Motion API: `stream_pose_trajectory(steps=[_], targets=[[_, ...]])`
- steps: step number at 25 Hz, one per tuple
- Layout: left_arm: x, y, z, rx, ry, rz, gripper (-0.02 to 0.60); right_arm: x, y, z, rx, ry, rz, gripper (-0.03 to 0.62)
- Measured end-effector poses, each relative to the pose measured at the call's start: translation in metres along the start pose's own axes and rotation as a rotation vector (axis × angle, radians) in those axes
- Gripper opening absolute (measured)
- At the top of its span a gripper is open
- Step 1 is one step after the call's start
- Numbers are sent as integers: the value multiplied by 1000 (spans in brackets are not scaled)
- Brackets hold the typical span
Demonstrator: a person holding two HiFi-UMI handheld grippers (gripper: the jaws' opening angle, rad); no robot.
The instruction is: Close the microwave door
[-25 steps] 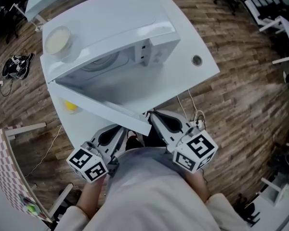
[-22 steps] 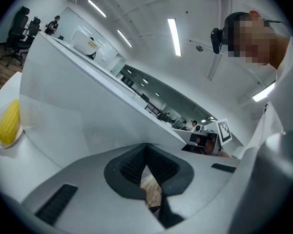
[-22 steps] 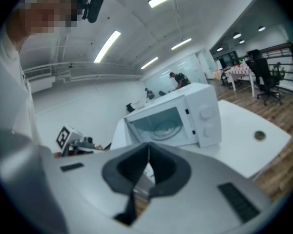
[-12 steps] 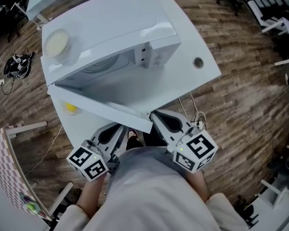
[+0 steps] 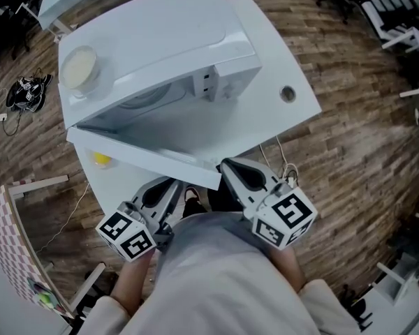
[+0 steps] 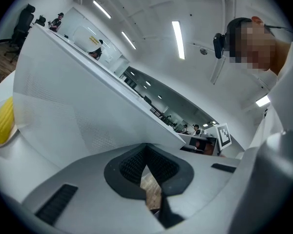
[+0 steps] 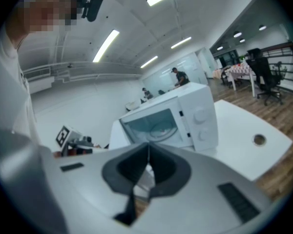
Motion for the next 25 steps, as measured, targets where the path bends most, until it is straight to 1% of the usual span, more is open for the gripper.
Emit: stream_pose_trajectory(steps=[14,18,25], targets=[[24,11,13,-20,-41,-5,17,19,-28,18,2,15,24,25],[30,15,18,-44,-69,-7,17,25,-35,26,1,20,36,25],[37,23,22,-80,-109,22,17,33,-49,32,-3,30,58,25]])
Point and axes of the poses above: the fingertips, and each gripper's own axes: x forward along the fingers, y to its left, z out of its top, the point moved 10 cm from there along -x, backward along the fingers, and after that the axes turned 8 degrees about -z, right-handed, at the moved point
